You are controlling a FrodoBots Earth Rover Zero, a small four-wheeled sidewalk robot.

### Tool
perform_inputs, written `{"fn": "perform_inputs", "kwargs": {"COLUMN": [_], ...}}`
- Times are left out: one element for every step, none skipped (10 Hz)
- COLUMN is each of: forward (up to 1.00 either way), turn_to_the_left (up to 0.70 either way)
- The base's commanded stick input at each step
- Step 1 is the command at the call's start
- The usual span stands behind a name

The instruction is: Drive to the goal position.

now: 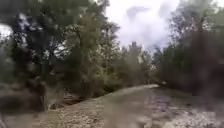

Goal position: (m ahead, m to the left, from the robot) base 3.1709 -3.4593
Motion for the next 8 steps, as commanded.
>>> {"fn": "perform_inputs", "kwargs": {"forward": [0.85,0.85,0.85,0.85,0.85,0.85,0.85,0.85], "turn_to_the_left": [-0.34,-0.34,-0.34,-0.34,-0.34,-0.34,-0.34,-0.34]}}
